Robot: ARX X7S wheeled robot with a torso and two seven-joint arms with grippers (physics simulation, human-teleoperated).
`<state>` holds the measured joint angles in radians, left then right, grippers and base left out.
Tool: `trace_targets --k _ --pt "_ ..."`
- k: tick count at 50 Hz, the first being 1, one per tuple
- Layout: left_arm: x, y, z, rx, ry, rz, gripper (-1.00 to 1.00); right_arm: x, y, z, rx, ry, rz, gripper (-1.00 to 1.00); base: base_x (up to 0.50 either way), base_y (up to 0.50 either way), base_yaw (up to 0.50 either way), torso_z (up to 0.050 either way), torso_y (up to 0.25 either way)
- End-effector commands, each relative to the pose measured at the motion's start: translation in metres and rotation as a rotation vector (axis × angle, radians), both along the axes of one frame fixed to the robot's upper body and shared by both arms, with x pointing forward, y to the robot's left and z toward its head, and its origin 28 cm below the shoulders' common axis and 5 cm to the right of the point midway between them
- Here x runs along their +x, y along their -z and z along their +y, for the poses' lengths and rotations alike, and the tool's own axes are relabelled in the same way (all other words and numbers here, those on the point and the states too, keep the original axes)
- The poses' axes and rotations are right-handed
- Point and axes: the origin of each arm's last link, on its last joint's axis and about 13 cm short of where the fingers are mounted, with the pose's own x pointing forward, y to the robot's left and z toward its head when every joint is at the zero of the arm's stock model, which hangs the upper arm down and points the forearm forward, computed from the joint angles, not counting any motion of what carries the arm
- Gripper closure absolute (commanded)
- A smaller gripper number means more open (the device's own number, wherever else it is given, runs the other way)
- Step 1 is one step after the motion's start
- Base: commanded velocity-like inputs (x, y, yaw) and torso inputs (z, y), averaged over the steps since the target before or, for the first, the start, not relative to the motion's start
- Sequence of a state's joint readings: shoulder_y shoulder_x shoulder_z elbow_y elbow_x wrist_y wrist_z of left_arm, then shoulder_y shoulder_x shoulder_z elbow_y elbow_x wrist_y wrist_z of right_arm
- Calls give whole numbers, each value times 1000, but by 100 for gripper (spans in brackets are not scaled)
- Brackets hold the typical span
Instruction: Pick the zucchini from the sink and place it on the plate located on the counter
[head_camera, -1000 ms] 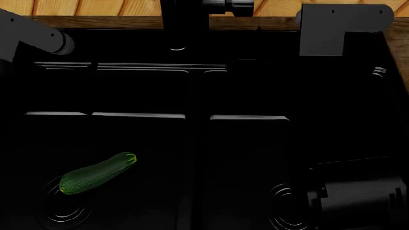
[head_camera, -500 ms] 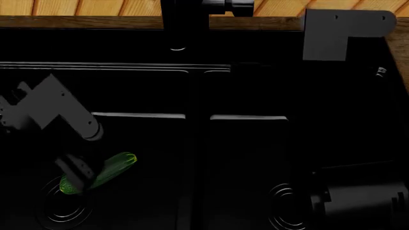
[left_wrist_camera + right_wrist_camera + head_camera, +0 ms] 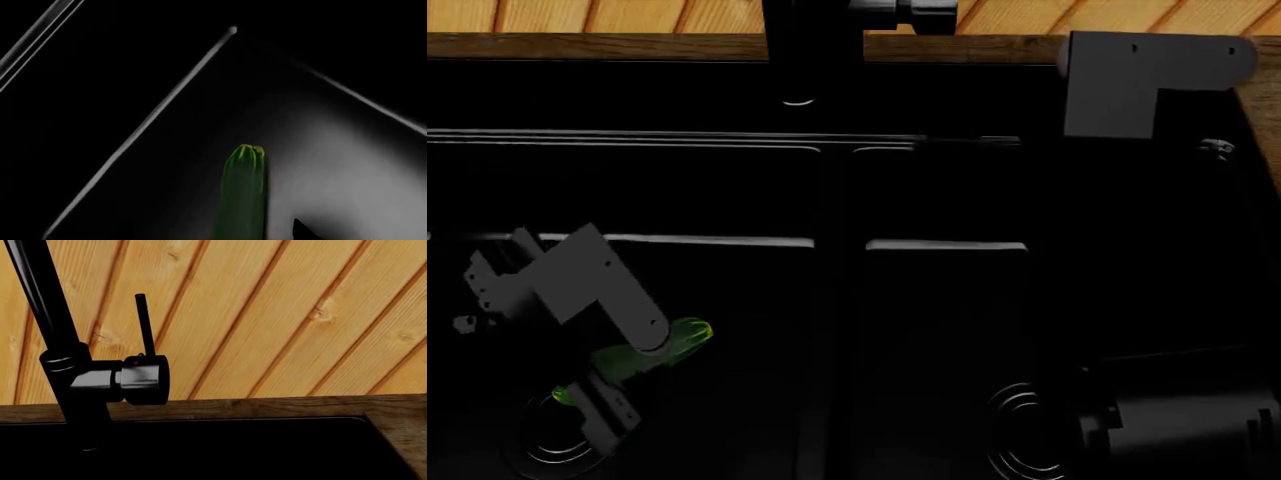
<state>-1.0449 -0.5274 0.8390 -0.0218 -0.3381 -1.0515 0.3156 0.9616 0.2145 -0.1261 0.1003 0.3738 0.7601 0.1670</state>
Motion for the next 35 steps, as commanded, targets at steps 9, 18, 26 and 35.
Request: trace_targets --k 9,18,26,35 --pt "9 24 0 47 -3 21 -100 1 2 -1 5 2 4 -100 0 0 0 0 0" --pt "11 33 1 42 -6 29 -100 2 5 1 16 -4 9 -100 0 0 0 0 0" --pt "12 39 0 48 -5 38 -100 2 4 1 12 -4 15 -100 0 0 0 0 0" --pt "16 43 0 49 -7 49 -100 3 3 1 9 -5 16 -100 0 0 0 0 0"
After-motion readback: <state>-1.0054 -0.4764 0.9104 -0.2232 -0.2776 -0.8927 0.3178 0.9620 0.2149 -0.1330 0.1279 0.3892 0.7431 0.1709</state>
